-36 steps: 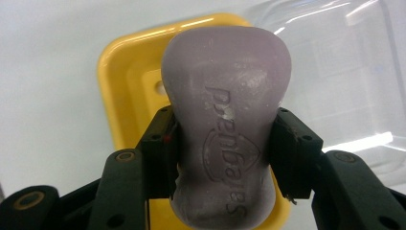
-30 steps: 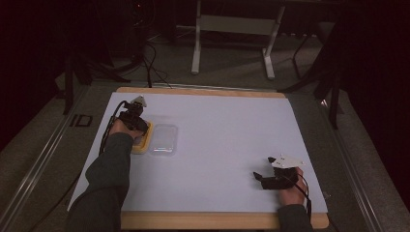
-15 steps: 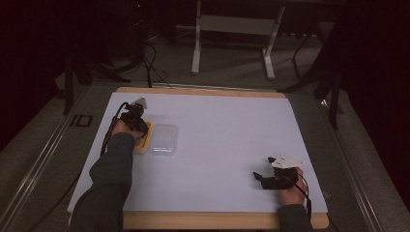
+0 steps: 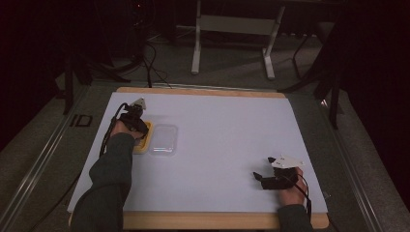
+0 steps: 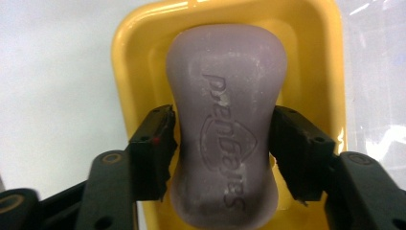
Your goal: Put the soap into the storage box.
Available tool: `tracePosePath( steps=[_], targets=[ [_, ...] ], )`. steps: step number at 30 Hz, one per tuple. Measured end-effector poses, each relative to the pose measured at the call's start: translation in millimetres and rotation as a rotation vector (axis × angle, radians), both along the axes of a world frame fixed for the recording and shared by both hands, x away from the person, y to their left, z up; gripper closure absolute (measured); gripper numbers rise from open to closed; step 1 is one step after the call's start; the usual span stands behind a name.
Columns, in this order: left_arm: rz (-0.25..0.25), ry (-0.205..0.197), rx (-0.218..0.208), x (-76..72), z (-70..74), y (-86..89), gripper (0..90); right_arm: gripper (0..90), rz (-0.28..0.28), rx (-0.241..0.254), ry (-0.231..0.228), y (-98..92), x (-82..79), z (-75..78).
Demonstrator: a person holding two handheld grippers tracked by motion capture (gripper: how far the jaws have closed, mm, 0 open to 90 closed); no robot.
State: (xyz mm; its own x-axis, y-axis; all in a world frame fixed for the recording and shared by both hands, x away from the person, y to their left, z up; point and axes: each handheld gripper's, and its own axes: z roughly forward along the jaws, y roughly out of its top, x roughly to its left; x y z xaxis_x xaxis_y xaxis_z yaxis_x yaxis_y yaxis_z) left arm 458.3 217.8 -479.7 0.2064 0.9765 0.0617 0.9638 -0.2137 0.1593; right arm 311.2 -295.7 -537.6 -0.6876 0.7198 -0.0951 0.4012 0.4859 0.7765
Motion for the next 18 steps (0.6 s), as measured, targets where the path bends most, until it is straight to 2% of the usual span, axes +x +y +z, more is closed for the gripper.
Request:
tracePosePath(
  steps=[4,6,11,15,17,18],
  targets=[
    [-0.006,-0.026,0.003,-4.5,6.2,1.8,38.0,14.5,0.0,-0.001,-0.001,0.1,-0.1,0.0],
    [-0.006,-0.033,-0.009,-7.1,9.3,2.6,36.3,14.5,-0.001,-0.001,-0.001,0.1,-0.2,0.0],
    [-0.025,-0.095,-0.026,-16.6,21.3,3.0,35.9,14.5,-0.001,-0.001,-0.001,0.1,-0.1,0.0],
    [-0.091,-0.171,-0.053,-27.2,29.6,-0.3,36.8,14.5,-0.001,-0.001,-0.001,0.0,-0.2,0.0],
    [-0.114,-0.198,-0.093,-32.4,31.7,-1.2,38.9,14.5,-0.001,-0.001,-0.001,0.1,-0.2,0.0],
    [-0.134,-0.207,-0.099,-34.8,31.9,-2.2,39.1,14.5,-0.002,-0.001,-0.001,0.1,-0.3,0.1]
  ],
)
